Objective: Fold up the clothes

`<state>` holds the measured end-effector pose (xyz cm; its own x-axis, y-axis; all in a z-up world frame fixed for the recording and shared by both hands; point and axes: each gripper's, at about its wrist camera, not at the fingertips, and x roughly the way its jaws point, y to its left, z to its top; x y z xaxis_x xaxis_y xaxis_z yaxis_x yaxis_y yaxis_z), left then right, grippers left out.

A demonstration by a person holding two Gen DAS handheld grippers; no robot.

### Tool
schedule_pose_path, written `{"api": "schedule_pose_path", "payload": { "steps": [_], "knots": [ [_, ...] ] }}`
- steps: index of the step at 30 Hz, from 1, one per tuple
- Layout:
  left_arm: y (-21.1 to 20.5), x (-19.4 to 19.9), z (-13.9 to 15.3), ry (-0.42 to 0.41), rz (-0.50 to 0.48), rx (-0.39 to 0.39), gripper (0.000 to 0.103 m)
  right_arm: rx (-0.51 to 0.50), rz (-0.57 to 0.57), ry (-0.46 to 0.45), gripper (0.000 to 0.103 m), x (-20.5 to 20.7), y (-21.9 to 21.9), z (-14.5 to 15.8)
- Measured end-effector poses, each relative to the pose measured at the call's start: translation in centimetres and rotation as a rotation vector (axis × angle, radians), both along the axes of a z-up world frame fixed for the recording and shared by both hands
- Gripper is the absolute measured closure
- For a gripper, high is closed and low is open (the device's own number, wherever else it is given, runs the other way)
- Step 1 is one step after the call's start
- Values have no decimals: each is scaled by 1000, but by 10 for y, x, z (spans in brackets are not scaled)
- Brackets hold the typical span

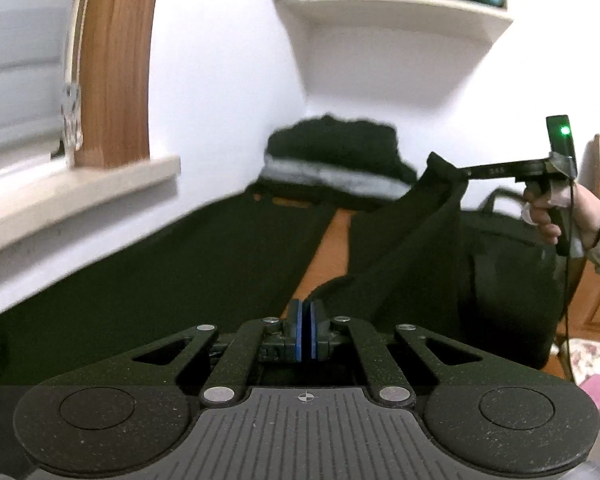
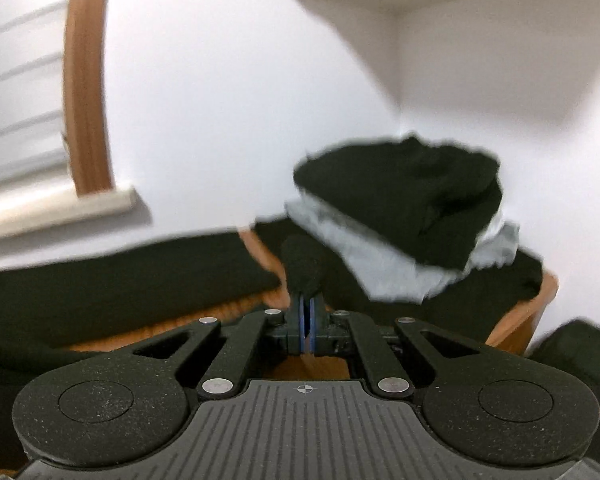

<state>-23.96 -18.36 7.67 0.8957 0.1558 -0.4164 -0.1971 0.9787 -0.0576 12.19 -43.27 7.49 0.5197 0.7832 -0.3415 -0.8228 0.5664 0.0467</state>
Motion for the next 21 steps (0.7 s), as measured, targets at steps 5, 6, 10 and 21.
{"api": "schedule_pose_path", "payload": {
  "steps": [5, 6, 10, 21],
  "knots": [
    [5, -4, 21, -81, -8, -11, 99, 70, 2, -72, 100, -12, -18, 48],
    [11, 0, 22, -85, 3, -13, 99, 77, 2, -88, 100, -11, -12, 54],
    [51, 26, 7, -15, 130, -57, 94, 84, -23, -106, 98, 8, 44, 62],
    [75, -20, -22, 80, 281, -83, 52, -152, 47, 0, 59, 29, 121, -28]
  ]
}}
